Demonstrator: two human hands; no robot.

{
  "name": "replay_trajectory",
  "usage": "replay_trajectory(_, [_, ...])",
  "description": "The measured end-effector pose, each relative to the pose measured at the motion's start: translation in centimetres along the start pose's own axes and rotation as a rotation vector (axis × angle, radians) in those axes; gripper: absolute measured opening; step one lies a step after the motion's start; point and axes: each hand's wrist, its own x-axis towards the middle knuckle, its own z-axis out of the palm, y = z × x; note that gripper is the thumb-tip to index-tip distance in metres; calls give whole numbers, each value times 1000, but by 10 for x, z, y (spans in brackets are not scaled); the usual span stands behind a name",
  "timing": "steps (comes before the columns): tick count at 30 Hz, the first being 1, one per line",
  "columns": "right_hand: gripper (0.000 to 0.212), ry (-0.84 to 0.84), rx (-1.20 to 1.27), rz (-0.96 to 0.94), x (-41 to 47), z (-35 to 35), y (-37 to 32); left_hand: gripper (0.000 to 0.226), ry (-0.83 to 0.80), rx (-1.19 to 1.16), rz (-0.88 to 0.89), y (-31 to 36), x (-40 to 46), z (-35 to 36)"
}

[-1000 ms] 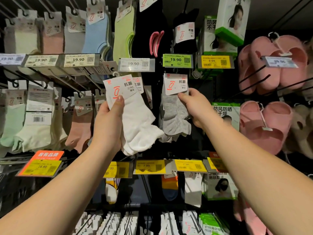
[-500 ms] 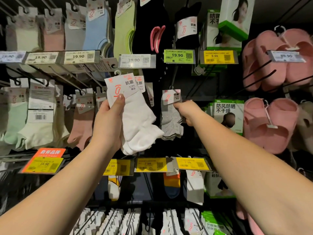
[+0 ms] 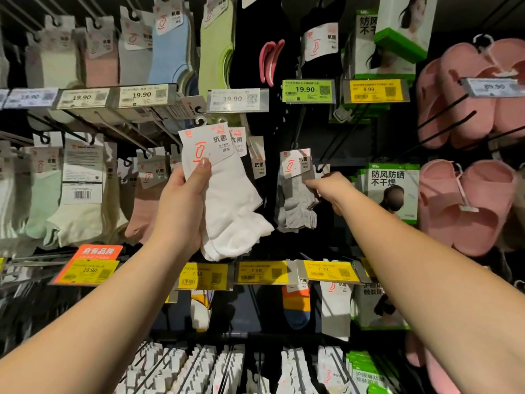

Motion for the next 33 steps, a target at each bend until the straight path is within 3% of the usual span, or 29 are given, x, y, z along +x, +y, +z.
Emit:
replay_trajectory(2, [61, 135, -170, -79, -13, -4, -4, 20, -7, 5, 3, 0, -1, 1])
replay_trajectory(4, [39, 207, -153, -249, -35, -3, -11, 20, -15, 6, -4, -2, -1, 1])
replay_trajectory(6, [16, 118, -9, -369, -66, 4, -21, 19, -22, 4, -15, -5, -2, 2])
replay_trajectory(8, [23, -84, 113, -427, -99, 15, -34, 21, -28, 8, -29, -9, -5, 6])
replay_trajectory(11, [32, -278, 100, -415, -127, 27, -47, 27, -37, 10, -53, -14, -8, 12])
replay_trajectory(17, [50, -327, 225, -330, -135, 39, -46, 24, -58, 12, -70, -14, -13, 14])
replay_trajectory(23, [34, -360, 384, -273, -139, 45, -37, 27, -53, 121, 0, -18, -17, 17])
replay_trajectory(26, [23, -395, 454, -242, -137, 48, -34, 24, -17, 304, 60, -17, -17, 19])
replay_trajectory(28, [21, -408, 454, -228, -136, 48, -32, 36, 21, 422, 63, -16, -16, 17])
replay_trajectory(31, [20, -435, 481, -191, -136, 47, -28, 43, 28, 312, -11, -16, -13, 12])
replay_trajectory(33, [20, -456, 540, -163, -134, 46, -25, 25, 25, 262, -42, -18, -11, 8])
